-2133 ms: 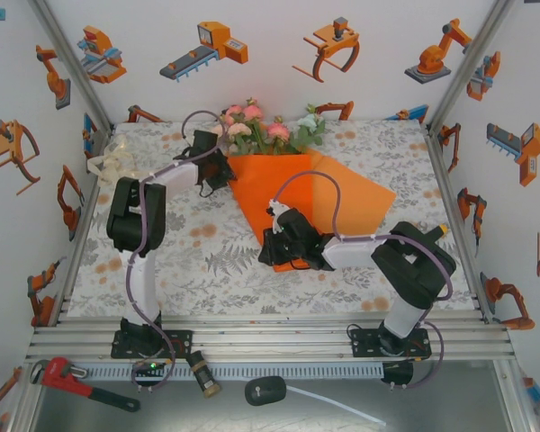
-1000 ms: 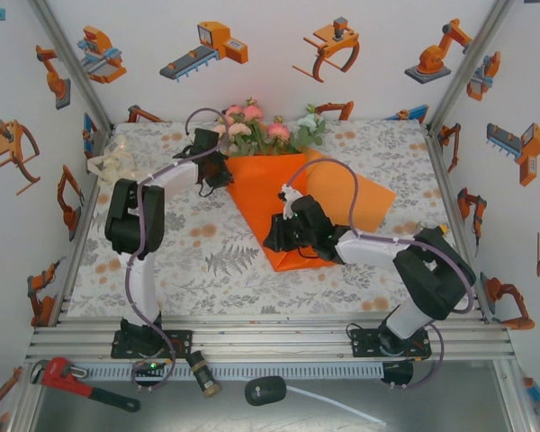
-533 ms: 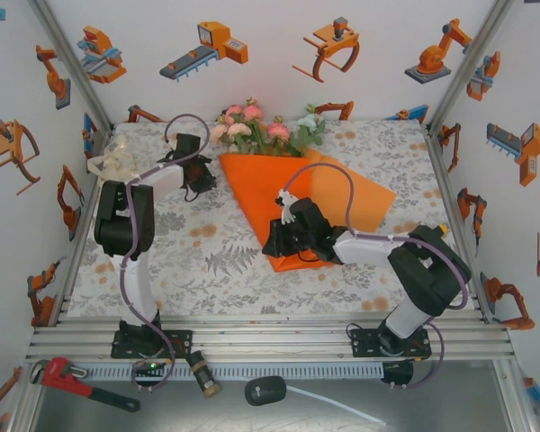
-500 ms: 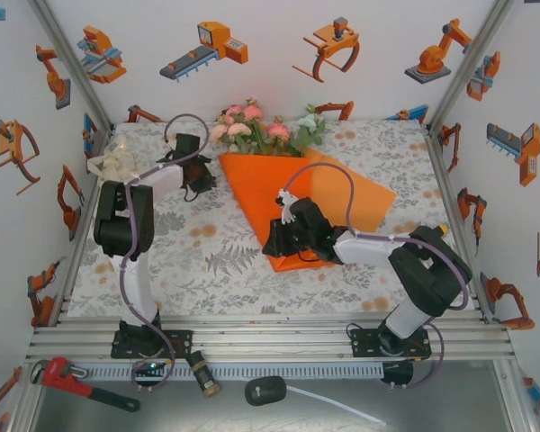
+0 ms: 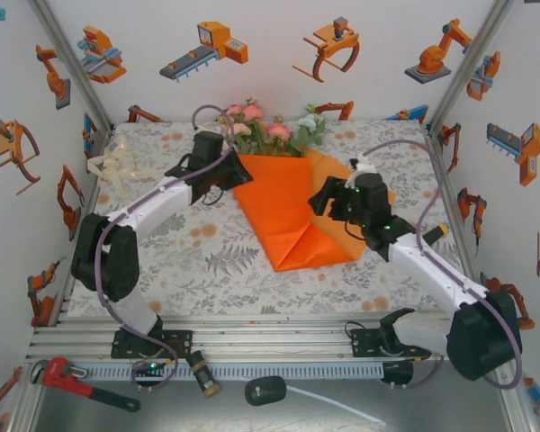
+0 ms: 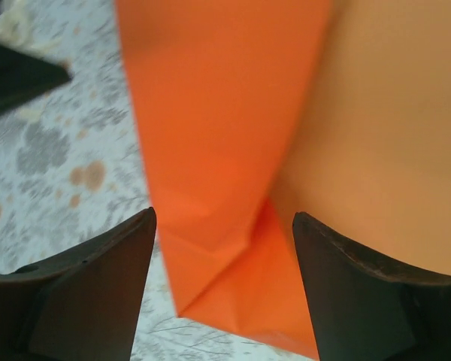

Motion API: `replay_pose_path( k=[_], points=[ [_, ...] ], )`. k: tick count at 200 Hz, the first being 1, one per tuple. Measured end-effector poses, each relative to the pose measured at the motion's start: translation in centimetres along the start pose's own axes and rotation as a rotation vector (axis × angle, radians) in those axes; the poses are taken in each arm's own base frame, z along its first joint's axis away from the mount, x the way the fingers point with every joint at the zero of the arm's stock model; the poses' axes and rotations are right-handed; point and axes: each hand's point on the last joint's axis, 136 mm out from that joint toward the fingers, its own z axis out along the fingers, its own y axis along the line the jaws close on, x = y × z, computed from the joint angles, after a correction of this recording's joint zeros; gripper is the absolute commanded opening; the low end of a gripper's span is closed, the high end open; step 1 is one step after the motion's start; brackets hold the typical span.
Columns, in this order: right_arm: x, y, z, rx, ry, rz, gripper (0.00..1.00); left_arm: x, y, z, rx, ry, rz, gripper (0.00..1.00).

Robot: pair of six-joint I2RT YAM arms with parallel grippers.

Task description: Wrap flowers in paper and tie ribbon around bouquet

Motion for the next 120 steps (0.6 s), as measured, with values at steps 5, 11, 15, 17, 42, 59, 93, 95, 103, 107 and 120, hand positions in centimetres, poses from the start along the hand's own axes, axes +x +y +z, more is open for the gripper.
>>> replay_pose_path(
  k=[5,11,15,17,42,59,93,95,103,107,120],
  points=[
    [0.1,-1.0,-0.4,0.026,-0.003,0.017,0.69,0.9,-0.8,0.2,0.013,0.019,0.016,0.28],
    [0.7,-2.3,-0.8,0.059,0.001,0.04,0.7,2.4,-2.0,0.4,0.029,0.051,0.037,0.28],
    [1.2,-3.3,-1.1,0.084,0.008,0.055,0.7,3.3,-2.5,0.6,0.036,0.071,0.049,0.28],
    [1.5,-3.5,-1.2,0.091,0.013,0.059,0.7,3.8,-2.8,0.7,0.04,0.082,0.055,0.28],
    [7.1,-7.9,-2.5,0.218,0.121,0.147,0.76,9.9,-5.8,2.4,0.072,0.222,0.125,0.29],
    [10.2,-10.5,-3.7,0.297,0.173,0.222,0.83,13.5,-6.4,3.8,0.068,0.304,0.156,0.29],
    [11.7,-13.7,-5.4,0.401,0.173,0.346,0.99,18.1,-5.0,5.8,0.023,0.423,0.174,0.29],
    [11.7,-13.9,-5.4,0.406,0.172,0.353,0.99,18.2,-4.9,5.9,0.021,0.426,0.174,0.29],
    [11.8,-14.3,-5.6,0.422,0.174,0.366,0.99,18.5,-4.5,6.1,0.01,0.436,0.173,0.29],
    [11.9,-14.5,-5.7,0.431,0.175,0.374,0.99,18.7,-4.4,6.2,0.006,0.439,0.173,0.29],
    [12.0,-15.2,-5.8,0.444,0.179,0.399,0.99,18.9,-4.0,6.5,-0.006,0.447,0.173,0.29]
  ],
)
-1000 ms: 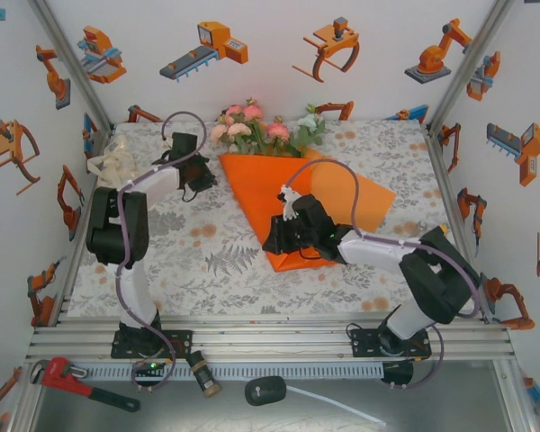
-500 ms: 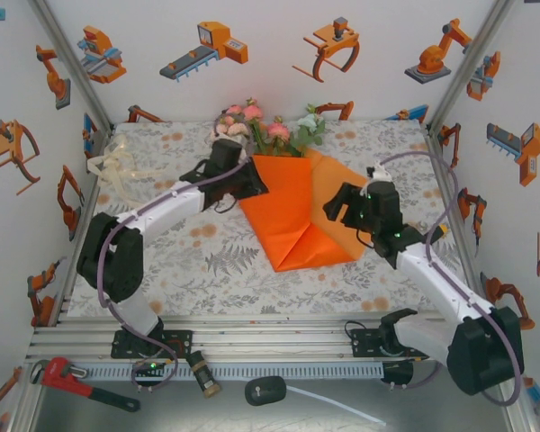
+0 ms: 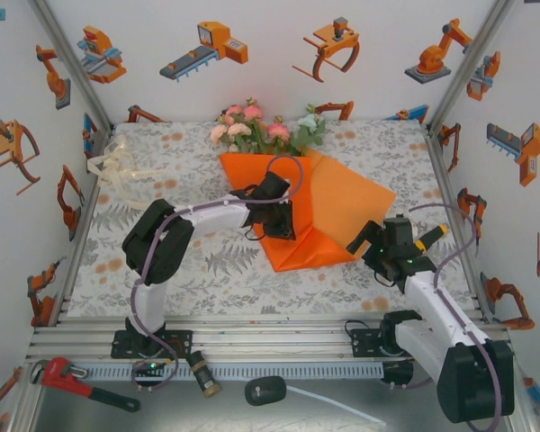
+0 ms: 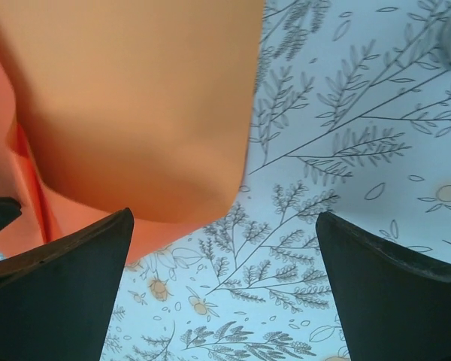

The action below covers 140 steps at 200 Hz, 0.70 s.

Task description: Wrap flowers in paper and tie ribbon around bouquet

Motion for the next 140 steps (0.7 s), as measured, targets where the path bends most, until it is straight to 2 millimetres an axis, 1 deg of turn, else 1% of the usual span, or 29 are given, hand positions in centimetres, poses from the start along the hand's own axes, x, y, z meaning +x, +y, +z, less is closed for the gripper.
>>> replay_pose_path(
  k=[15,51,66,83,101,120,140],
  points=[
    [-0.4,-0.2,0.3,-0.011,0.009,0.036,0.98,0.0,0.2,0.3,-0.009,0.002,-0.001,0.29],
    [-2.3,0.3,1.6,-0.103,0.0,0.14,0.94,0.1,0.5,0.3,-0.02,-0.001,-0.002,0.29],
    [-2.9,-0.1,2.3,-0.094,0.006,0.18,0.93,0.1,0.6,0.4,-0.025,-0.001,-0.002,0.29],
    [-4.7,-0.7,3.0,-0.05,-0.019,0.202,0.93,0.3,0.8,0.5,-0.027,0.002,-0.003,0.29],
    [-7.4,-1.3,3.7,0.014,-0.059,0.203,0.93,0.5,1.0,0.6,-0.028,0.003,-0.003,0.29],
    [-10.9,-0.8,4.6,0.042,-0.106,0.168,0.92,0.5,1.0,0.5,-0.023,-0.003,-0.002,0.29],
    [-14.4,0.1,6.2,0.065,-0.145,0.122,0.92,0.6,1.0,0.4,-0.021,-0.006,0.001,0.29]
  ],
)
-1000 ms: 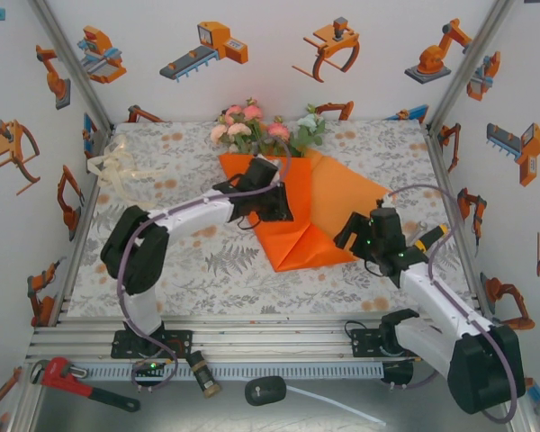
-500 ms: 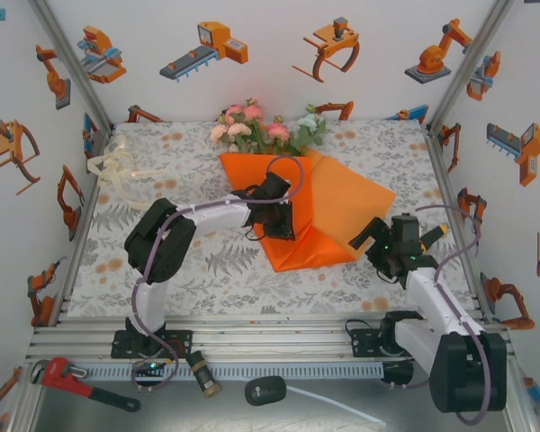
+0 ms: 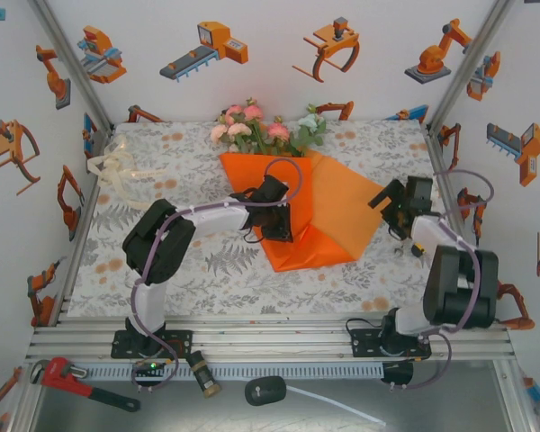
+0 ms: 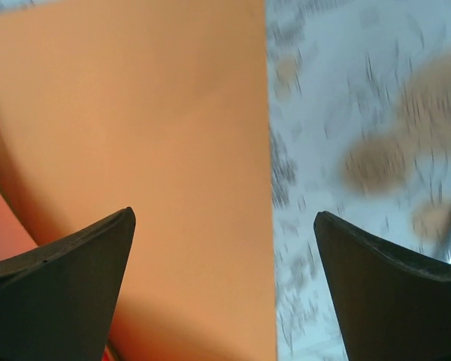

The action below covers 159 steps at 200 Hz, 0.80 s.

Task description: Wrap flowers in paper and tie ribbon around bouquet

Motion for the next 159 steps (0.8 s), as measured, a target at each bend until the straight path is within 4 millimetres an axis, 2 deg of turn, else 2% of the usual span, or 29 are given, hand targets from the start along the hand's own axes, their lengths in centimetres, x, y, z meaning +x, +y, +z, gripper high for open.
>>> replay_pose_path(
  k=[21,43,64,79,120,159],
  points=[
    [-2.1,0.8,2.1,0.021,-0.021,-0.041,0.92,0.1,0.1,0.0,-0.001,-0.001,0.003,0.29],
    [-3.5,1.0,4.3,0.045,-0.018,-0.075,0.92,0.2,0.2,-0.1,0.001,-0.003,0.003,0.29],
    [-4.0,1.0,6.2,0.044,0.005,-0.088,0.89,0.2,0.3,-0.1,0.002,-0.005,0.003,0.29],
    [-4.2,1.6,6.6,0.021,0.014,-0.091,0.88,0.1,0.4,-0.1,0.002,-0.007,0.001,0.29],
    [-2.1,3.0,6.4,-0.057,0.081,-0.094,0.87,0.0,0.4,-0.1,0.003,-0.008,-0.001,0.29],
    [1.4,3.8,4.2,-0.174,0.145,-0.048,0.88,-0.1,0.5,-0.2,0.006,-0.008,-0.006,0.29]
  ],
)
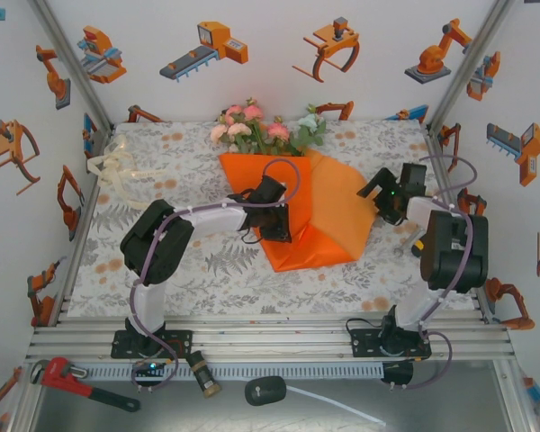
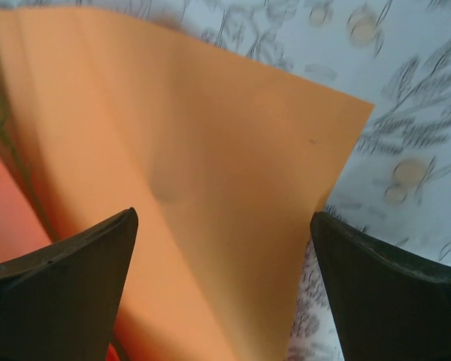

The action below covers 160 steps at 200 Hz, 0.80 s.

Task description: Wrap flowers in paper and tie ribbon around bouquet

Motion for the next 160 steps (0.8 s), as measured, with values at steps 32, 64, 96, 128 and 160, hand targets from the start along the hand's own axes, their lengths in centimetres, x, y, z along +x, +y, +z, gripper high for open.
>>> replay_pose_path(
  k=[32,64,96,128,160],
  points=[
    [2.5,0.6,-1.2,-0.061,0.069,0.055,0.87,-0.1,0.1,0.0,-0.001,-0.002,-0.003,0.29],
    [6.8,1.2,-3.2,-0.129,0.122,0.09,0.87,-0.2,0.2,0.0,-0.002,-0.004,-0.005,0.29],
    [11.5,3.6,-4.2,-0.277,0.204,0.052,0.89,-0.3,0.3,-0.1,-0.004,-0.004,-0.007,0.29],
    [15.0,5.6,-5.2,-0.421,0.277,0.009,0.91,-0.4,0.6,-0.1,-0.008,-0.008,-0.011,0.29],
    [17.2,6.6,-6.2,-0.503,0.329,-0.019,0.9,-0.5,0.8,-0.1,-0.014,-0.009,-0.015,0.29]
  ],
)
